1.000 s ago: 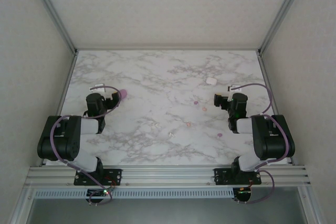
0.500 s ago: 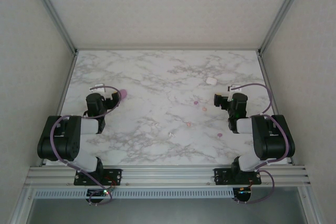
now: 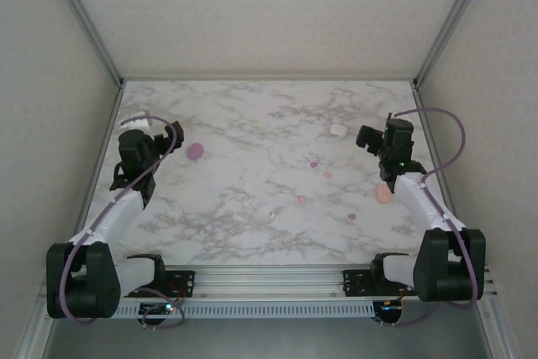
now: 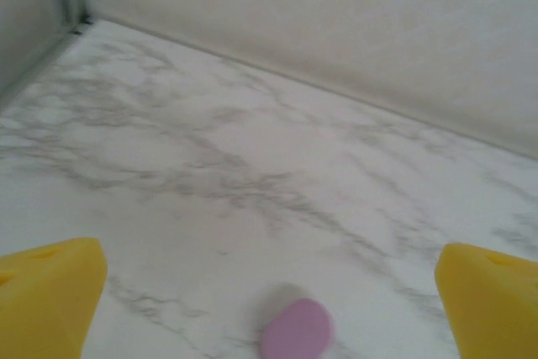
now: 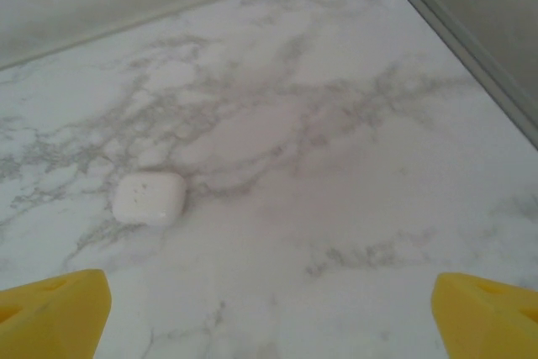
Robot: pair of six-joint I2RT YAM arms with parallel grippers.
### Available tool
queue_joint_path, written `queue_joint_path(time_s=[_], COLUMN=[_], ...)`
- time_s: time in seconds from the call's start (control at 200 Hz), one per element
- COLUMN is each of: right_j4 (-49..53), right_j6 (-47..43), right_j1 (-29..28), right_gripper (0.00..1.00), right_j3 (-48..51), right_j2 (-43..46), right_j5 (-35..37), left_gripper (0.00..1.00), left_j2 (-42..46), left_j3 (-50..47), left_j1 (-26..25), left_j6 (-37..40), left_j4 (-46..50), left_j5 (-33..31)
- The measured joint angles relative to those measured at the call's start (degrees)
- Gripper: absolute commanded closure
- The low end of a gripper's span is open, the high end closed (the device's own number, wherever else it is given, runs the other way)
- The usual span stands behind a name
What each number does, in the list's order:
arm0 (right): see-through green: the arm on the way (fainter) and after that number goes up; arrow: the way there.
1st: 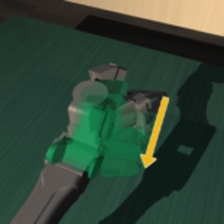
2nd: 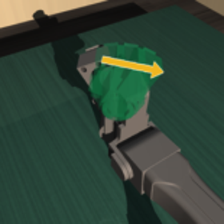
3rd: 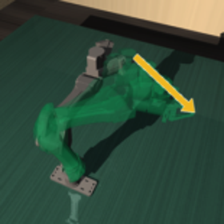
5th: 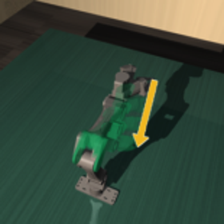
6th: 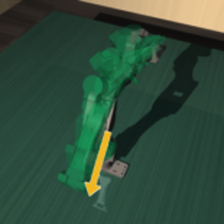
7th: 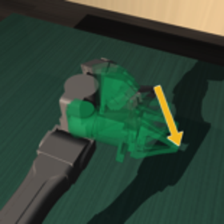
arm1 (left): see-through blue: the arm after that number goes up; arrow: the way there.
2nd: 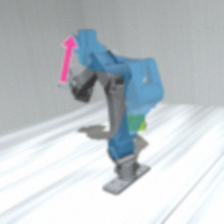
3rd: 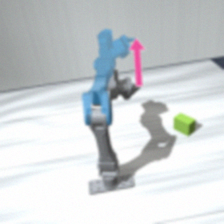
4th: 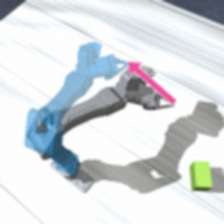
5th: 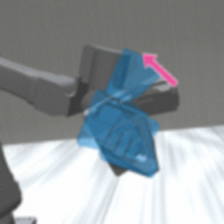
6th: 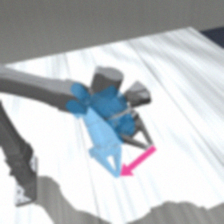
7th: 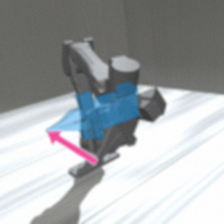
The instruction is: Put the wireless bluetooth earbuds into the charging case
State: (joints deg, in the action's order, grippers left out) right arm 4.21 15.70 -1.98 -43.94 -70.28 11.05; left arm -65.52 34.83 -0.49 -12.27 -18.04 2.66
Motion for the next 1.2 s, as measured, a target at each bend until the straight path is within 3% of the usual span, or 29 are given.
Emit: queue_joint_path(time_s=[0.15, 0.335, 0.511, 0.841, 1.201], right_j4=[12.15, 18.97, 20.55, 21.97, 23.19], right_j6=[6.91, 11.56, 12.04, 8.22, 5.64], right_j1=[6.05, 15.17, 15.50, 15.50, 13.22], right_gripper=[0.01, 0.16, 0.18, 0.27, 0.35], right_j3=[1.46, 7.17, 7.80, 6.12, 3.69], right_j2=[4.74, 12.50, 9.03, -4.35, -6.51], right_j5=[-1.03, -4.76, -9.42, -14.73, -18.62], left_gripper=[0.03, 0.04, 0.04, 0.03, 0.03], left_j2=[1.11, 1.11, 0.96, 0.96, 0.94], left_j3=[1.77, 2.16, 2.16, 2.21, 2.25], left_j1=[-1.75, -11.41, -15.98, -16.24, -16.24], left_j6=[-5.77, -8.24, -8.57, -6.82, -6.82], left_j4=[4.74, 9.29, 10.93, 13.33, 13.86], left_j5=[7.65, 11.74, 12.79, 12.70, 12.26])
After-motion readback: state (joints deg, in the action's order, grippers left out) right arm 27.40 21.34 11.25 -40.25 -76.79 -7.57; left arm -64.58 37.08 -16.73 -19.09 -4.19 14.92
